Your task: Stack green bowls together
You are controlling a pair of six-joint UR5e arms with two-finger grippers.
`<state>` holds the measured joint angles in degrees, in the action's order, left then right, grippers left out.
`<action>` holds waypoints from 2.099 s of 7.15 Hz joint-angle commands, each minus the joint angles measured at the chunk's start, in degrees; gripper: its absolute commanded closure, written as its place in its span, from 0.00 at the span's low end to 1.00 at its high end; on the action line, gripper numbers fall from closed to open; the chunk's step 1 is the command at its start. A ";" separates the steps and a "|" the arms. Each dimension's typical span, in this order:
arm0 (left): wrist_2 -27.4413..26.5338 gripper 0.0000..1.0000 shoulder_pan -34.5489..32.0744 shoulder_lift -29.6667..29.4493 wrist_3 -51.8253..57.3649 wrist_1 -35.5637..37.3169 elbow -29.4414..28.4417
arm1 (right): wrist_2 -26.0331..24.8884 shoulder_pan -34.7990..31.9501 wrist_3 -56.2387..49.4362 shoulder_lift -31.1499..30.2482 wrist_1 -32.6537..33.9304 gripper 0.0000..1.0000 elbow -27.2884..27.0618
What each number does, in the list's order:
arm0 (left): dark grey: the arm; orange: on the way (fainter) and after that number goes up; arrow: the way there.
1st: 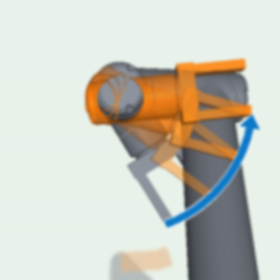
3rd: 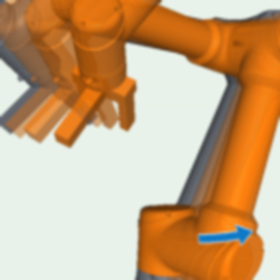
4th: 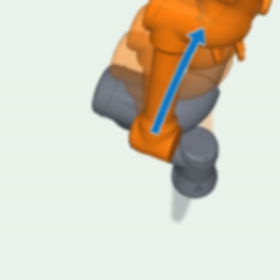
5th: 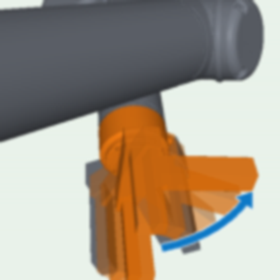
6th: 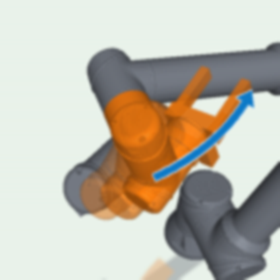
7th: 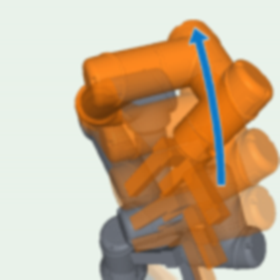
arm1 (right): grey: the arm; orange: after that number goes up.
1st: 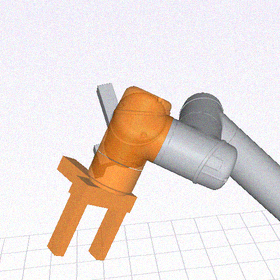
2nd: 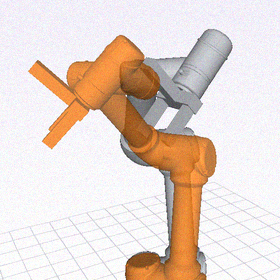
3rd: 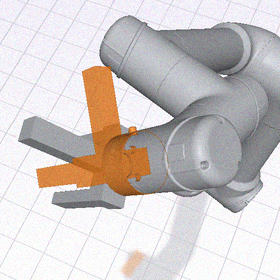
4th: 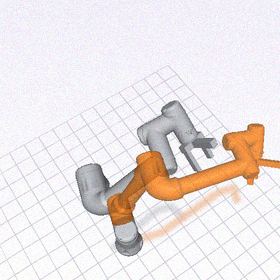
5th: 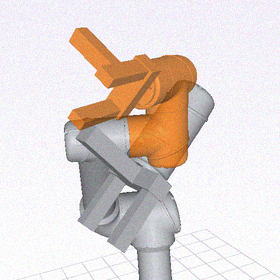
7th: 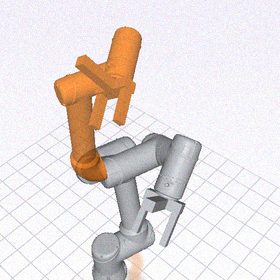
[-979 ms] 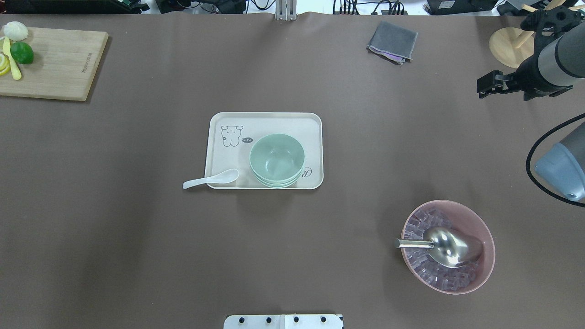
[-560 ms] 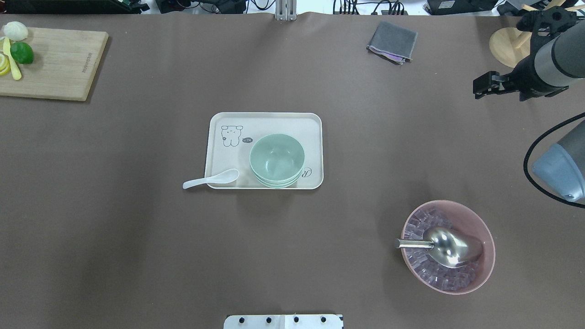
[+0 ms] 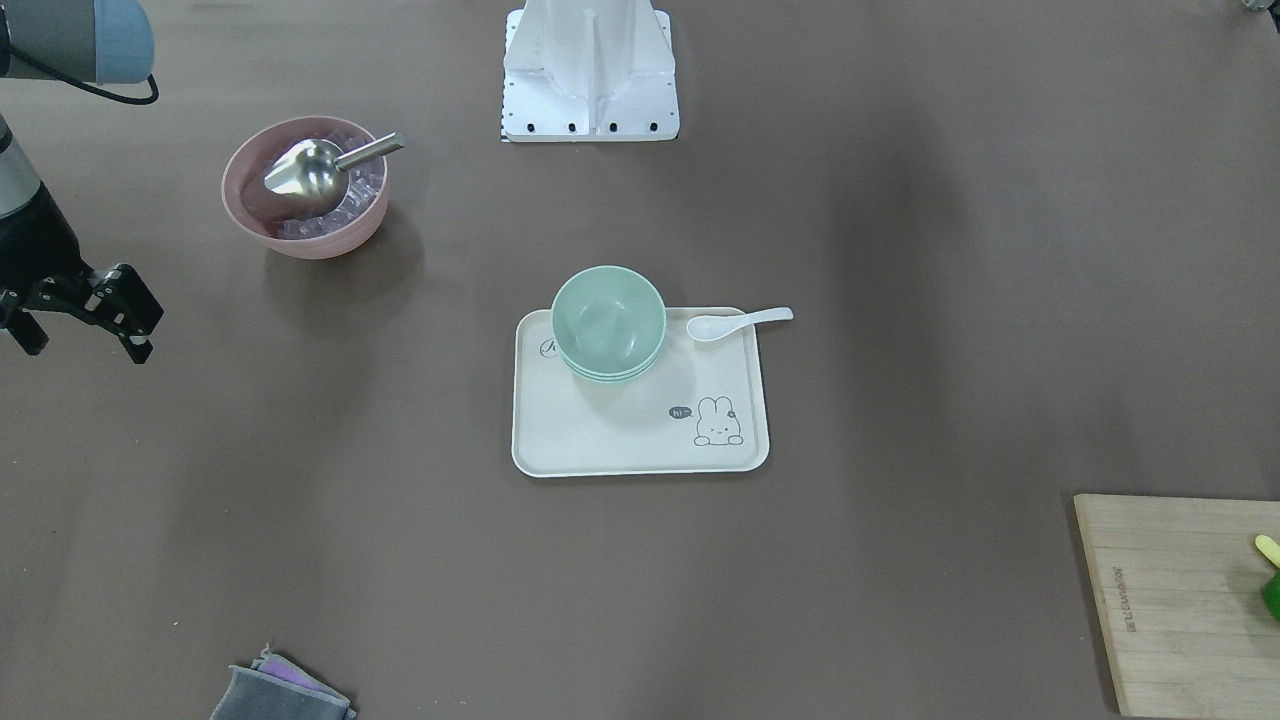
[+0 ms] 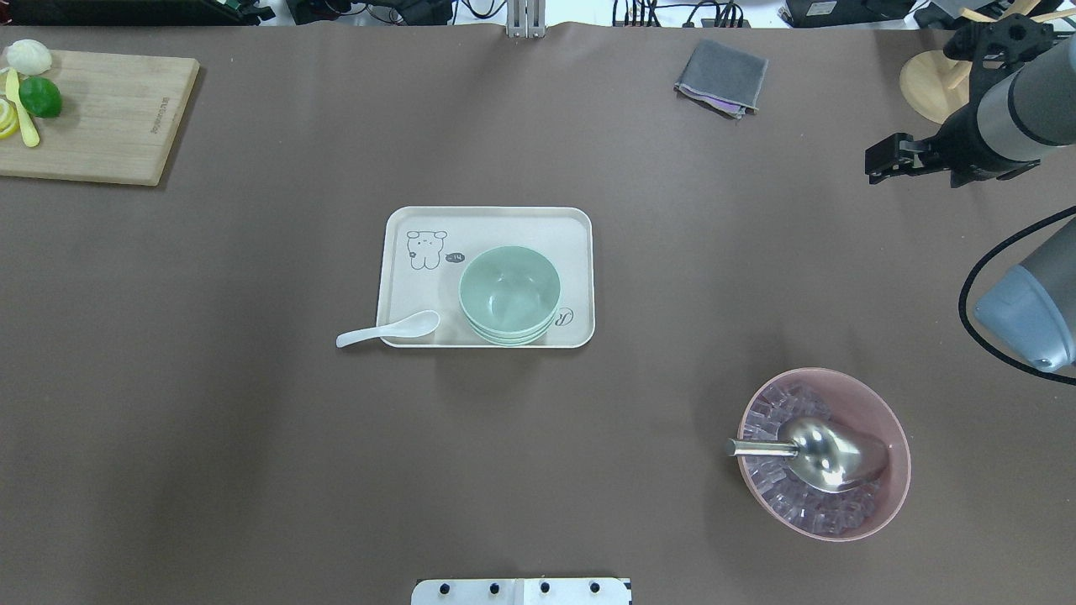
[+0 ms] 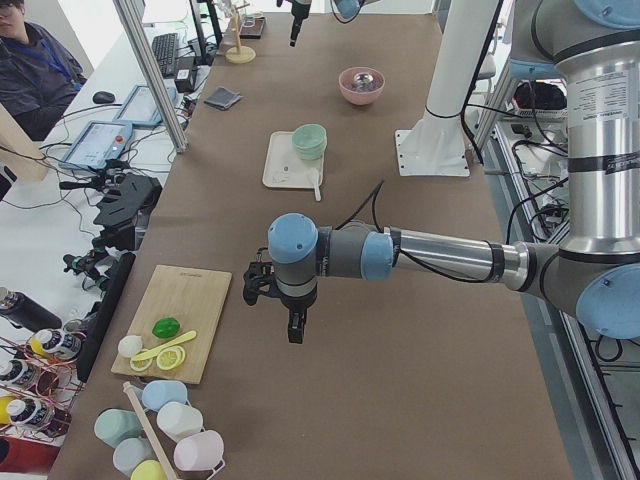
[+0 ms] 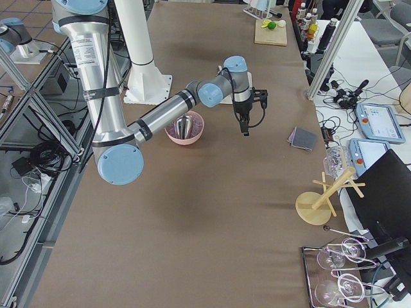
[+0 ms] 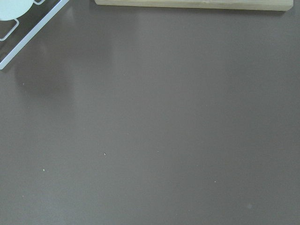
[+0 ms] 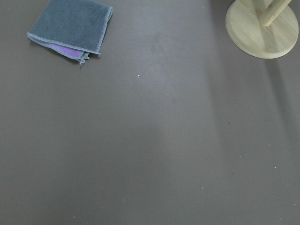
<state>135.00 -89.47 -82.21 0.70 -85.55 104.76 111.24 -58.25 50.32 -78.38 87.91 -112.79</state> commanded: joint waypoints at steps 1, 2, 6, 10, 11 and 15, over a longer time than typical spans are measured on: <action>0.00 0.02 0.00 -0.05 0.00 0.03 0.36 | 0.20 0.07 0.04 1.03 0.07 0.00 0.11; 0.00 0.02 0.00 0.03 0.00 0.03 0.53 | -0.15 0.07 0.04 1.03 -0.01 0.00 -0.06; 0.00 0.02 0.00 0.03 0.00 0.12 0.36 | 1.68 0.24 0.13 0.86 -0.02 0.00 -0.24; 0.00 0.02 0.00 0.03 0.00 0.47 -0.34 | 2.22 0.07 0.13 -0.81 0.07 0.00 0.03; 0.00 0.02 0.09 0.03 0.00 0.56 -0.95 | 3.09 -0.37 0.13 -1.68 0.16 0.00 -0.32; 0.09 0.02 0.35 -0.05 0.00 0.65 -2.98 | 12.95 -18.80 -18.74 -15.81 0.33 0.00 -0.42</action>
<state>135.05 -89.20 -82.20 0.70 -84.94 102.44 123.18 -71.88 43.16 -89.33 88.08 -113.48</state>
